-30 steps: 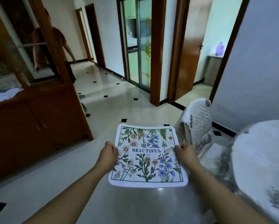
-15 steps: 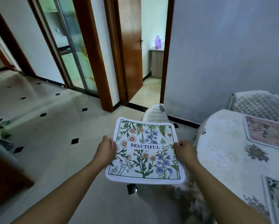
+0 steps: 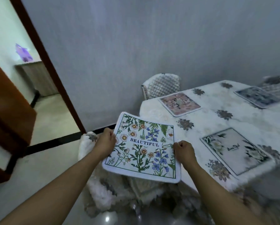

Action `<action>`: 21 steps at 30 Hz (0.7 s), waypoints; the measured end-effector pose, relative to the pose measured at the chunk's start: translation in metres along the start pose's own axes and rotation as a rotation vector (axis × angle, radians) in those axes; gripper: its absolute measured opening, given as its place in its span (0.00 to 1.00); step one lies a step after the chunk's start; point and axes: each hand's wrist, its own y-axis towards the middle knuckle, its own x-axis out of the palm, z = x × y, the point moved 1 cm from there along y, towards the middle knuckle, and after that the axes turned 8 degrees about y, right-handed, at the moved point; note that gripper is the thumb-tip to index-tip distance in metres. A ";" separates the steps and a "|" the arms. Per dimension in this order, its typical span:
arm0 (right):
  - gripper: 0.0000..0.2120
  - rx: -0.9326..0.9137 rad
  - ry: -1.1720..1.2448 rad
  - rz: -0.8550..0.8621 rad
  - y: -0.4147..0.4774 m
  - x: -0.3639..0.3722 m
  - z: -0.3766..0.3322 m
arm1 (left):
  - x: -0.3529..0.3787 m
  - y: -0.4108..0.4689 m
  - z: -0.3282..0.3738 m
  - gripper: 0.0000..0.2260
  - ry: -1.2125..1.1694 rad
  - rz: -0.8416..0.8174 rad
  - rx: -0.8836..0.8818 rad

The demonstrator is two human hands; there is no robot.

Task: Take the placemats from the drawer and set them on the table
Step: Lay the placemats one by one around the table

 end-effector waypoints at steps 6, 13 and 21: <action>0.18 0.187 0.140 0.208 0.020 -0.017 0.033 | 0.056 0.121 0.071 0.08 0.122 -0.157 0.182; 0.16 0.265 0.235 0.315 0.094 -0.004 0.079 | 0.131 0.232 0.138 0.07 0.265 -0.276 0.358; 0.18 0.336 0.288 0.365 0.147 0.019 0.117 | 0.207 0.306 0.155 0.05 0.372 -0.350 0.398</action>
